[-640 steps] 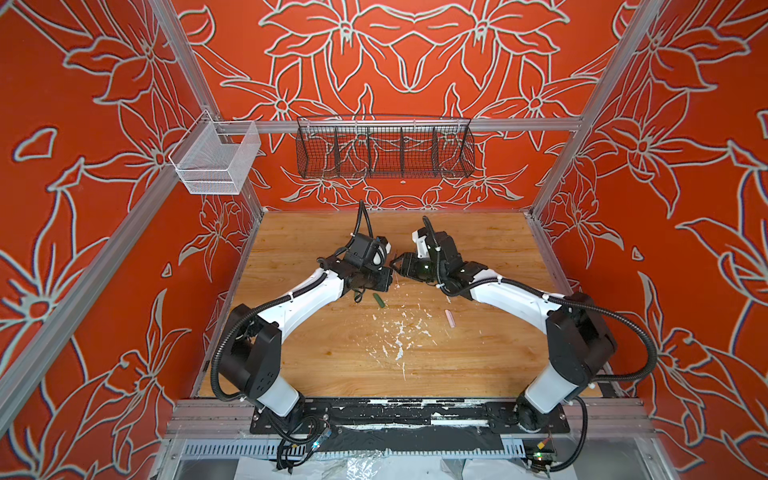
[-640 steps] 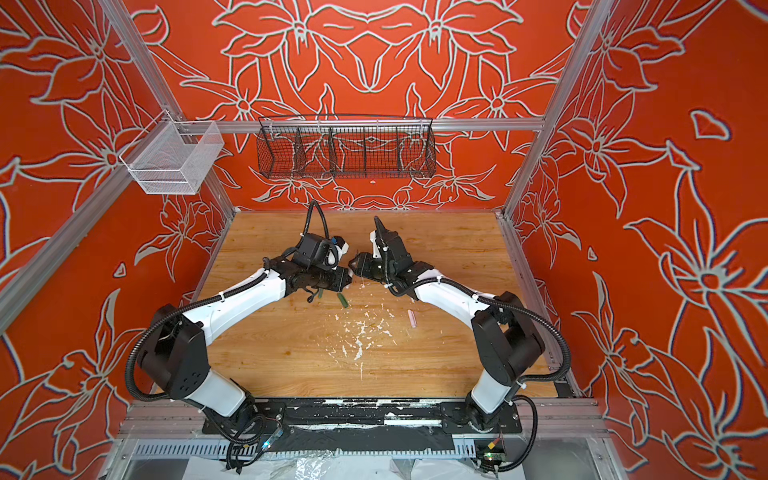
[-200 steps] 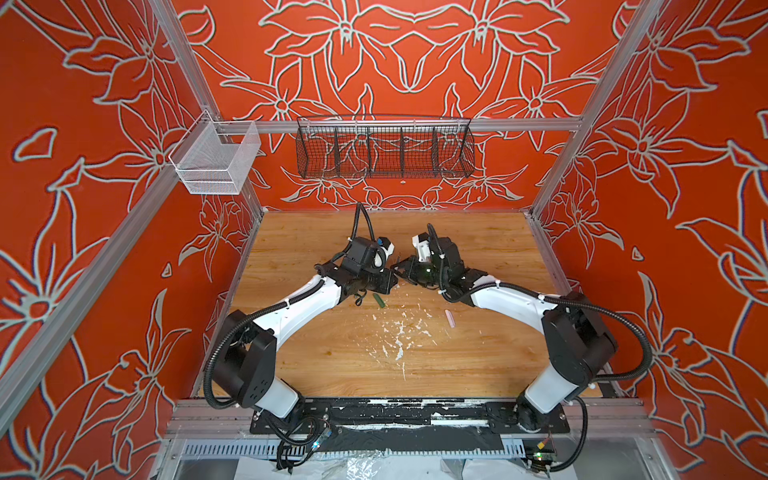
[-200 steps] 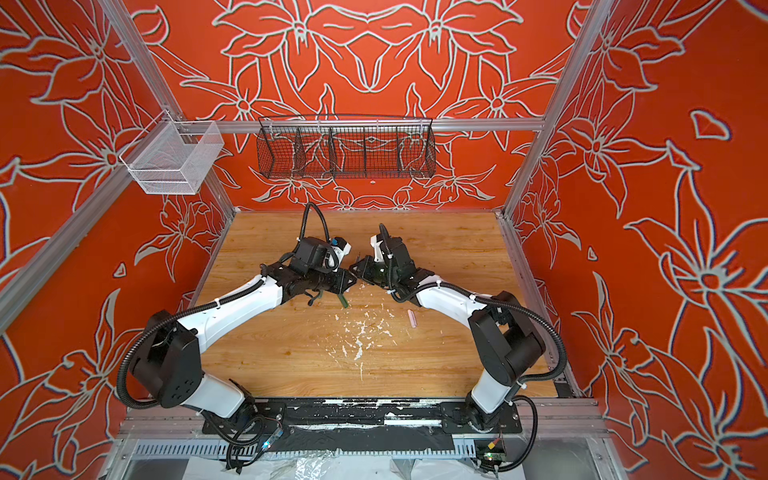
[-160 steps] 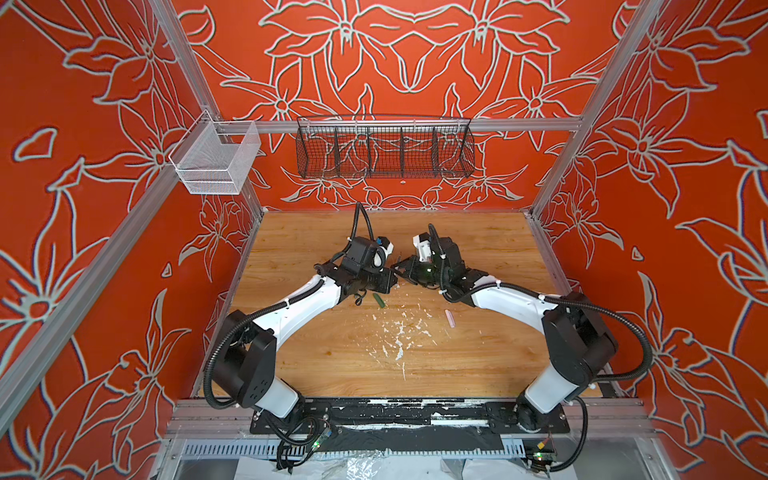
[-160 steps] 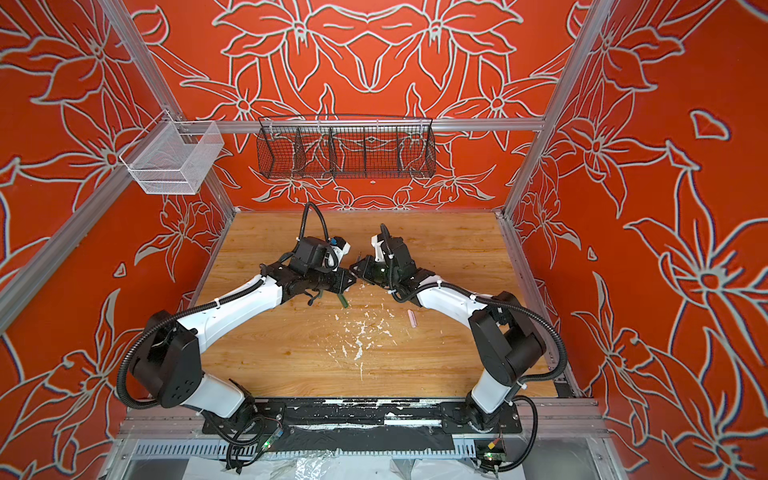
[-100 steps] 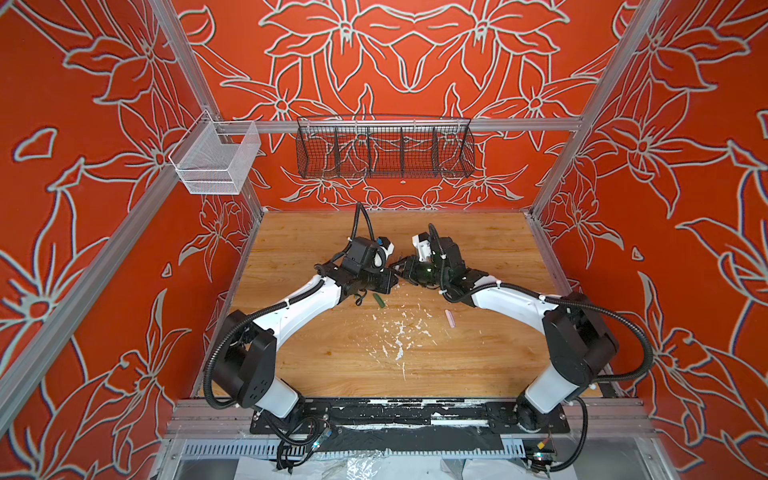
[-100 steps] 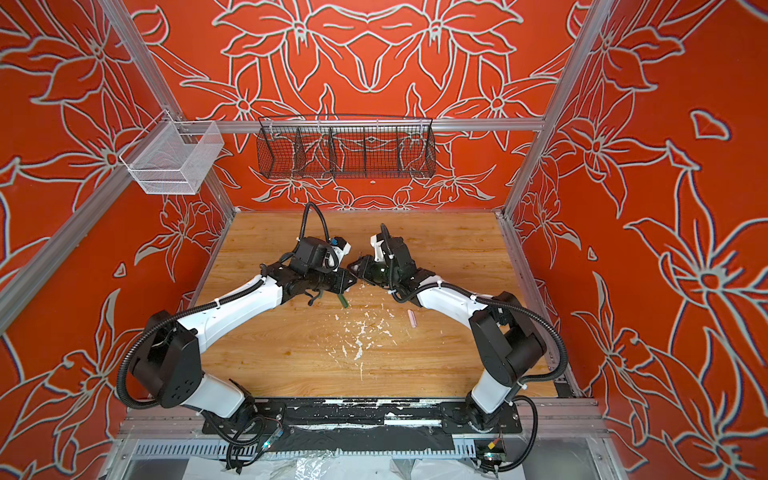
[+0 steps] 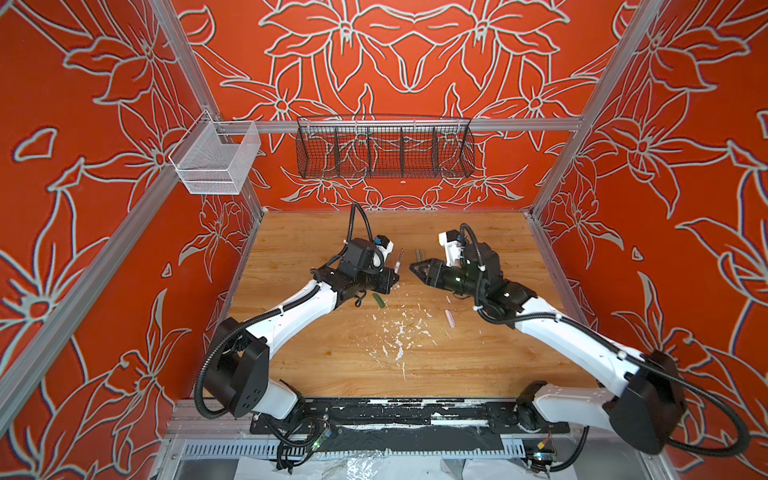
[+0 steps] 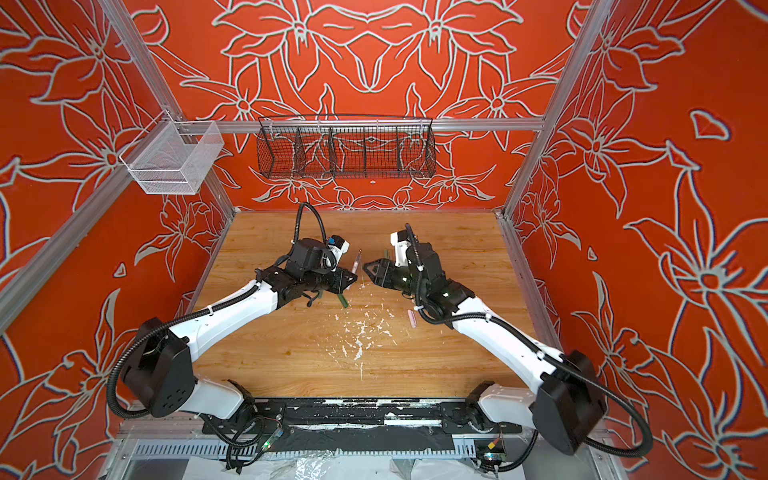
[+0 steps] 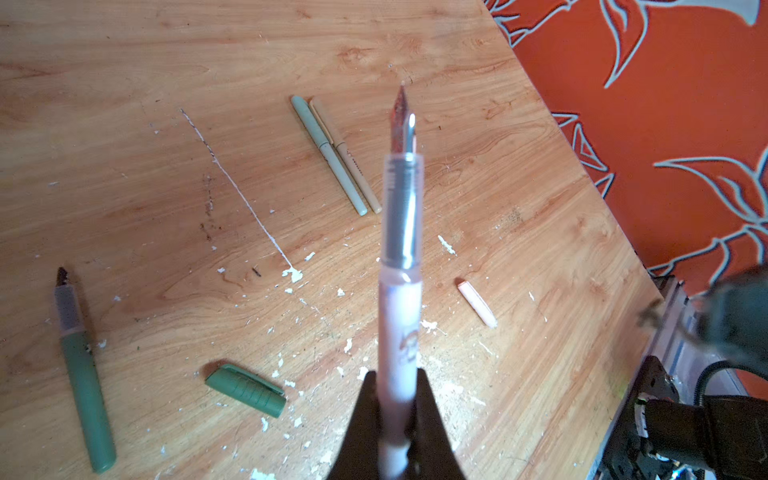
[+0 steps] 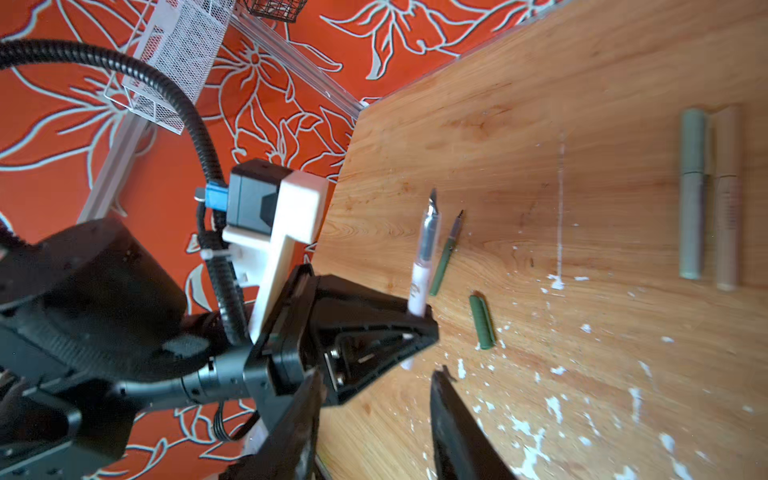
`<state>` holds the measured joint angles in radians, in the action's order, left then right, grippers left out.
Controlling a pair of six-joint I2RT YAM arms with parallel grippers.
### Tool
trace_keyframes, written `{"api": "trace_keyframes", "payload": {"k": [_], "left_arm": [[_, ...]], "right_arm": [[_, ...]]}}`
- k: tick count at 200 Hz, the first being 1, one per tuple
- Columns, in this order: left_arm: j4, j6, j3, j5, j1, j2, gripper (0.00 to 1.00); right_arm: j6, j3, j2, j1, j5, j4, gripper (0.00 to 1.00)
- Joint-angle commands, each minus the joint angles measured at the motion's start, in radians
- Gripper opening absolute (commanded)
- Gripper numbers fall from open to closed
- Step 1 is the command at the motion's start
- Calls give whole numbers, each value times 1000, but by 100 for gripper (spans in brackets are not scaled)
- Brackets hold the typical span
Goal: Insert the pens into the pen caps
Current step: 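Open the right gripper and draw it back from the pink pen, then move the right gripper over the pink cap and lower it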
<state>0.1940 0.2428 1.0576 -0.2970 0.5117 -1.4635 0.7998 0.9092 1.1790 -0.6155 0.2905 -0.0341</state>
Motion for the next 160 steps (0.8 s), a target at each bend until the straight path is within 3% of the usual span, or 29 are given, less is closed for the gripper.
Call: {"api": "trace_keyframes", "payload": {"k": [1,31,69,114,160], "left_arm": [[-50,-8,10,3,2,50,0],[-102,-4,45,-14,5,91,0],[-202,-51,66,-26,55,145,0],[-316,-181,-56,-22,156,195,0],[-415,-180,-169,-9,170,252,0]], "right_arm": [[-84,-44,-94,10,-157,-193,45],[-134,-79,-214,22,-350,-376,44],[-235,-120,-285,38,-461,-481,37],[-301,-173,-195,114,-276,-461,36],[-333,-185,-18,177,-147,-387,36]]}}
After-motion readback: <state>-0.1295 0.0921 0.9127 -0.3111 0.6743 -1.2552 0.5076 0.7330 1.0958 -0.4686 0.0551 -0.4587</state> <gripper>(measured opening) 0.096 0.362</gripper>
